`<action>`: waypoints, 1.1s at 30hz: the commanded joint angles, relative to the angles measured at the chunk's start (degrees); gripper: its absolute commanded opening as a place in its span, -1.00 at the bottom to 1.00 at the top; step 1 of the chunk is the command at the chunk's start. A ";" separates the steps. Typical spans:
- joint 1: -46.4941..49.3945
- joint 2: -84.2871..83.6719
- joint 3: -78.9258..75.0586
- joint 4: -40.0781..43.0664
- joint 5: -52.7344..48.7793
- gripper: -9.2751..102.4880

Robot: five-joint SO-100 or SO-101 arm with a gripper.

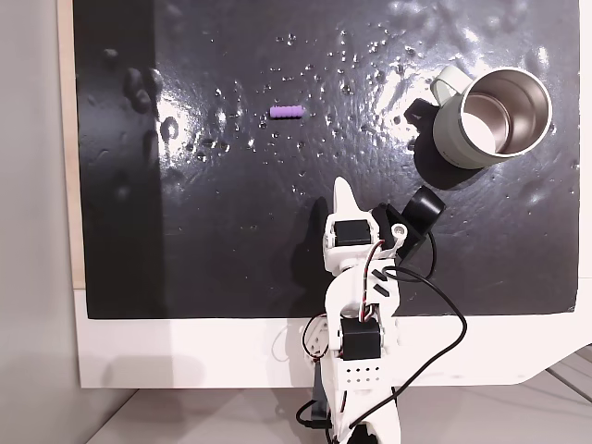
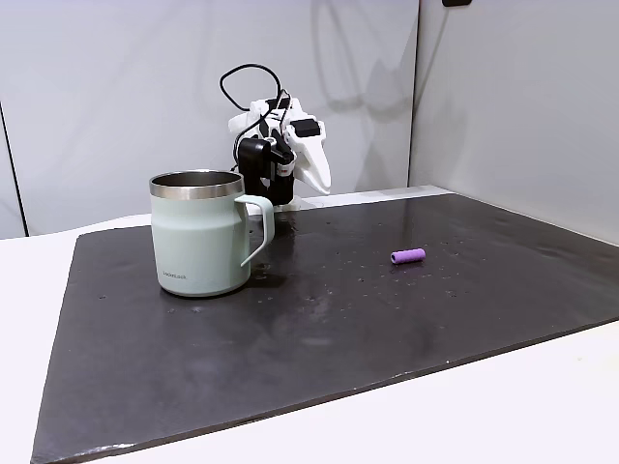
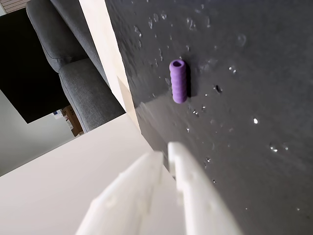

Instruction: Grasp a pengrip and put it in the cup.

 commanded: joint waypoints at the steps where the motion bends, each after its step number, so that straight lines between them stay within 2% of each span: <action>1: -1.85 0.62 3.08 -2.02 -2.02 -0.83; 14: -1.85 0.62 3.08 -2.11 -2.02 -0.83; 17: -2.11 0.62 1.05 0.18 -3.96 -0.83; 24: -6.59 -2.99 -16.00 9.76 -5.54 -0.83; 33: -9.58 -36.30 -48.08 20.74 -3.52 -0.80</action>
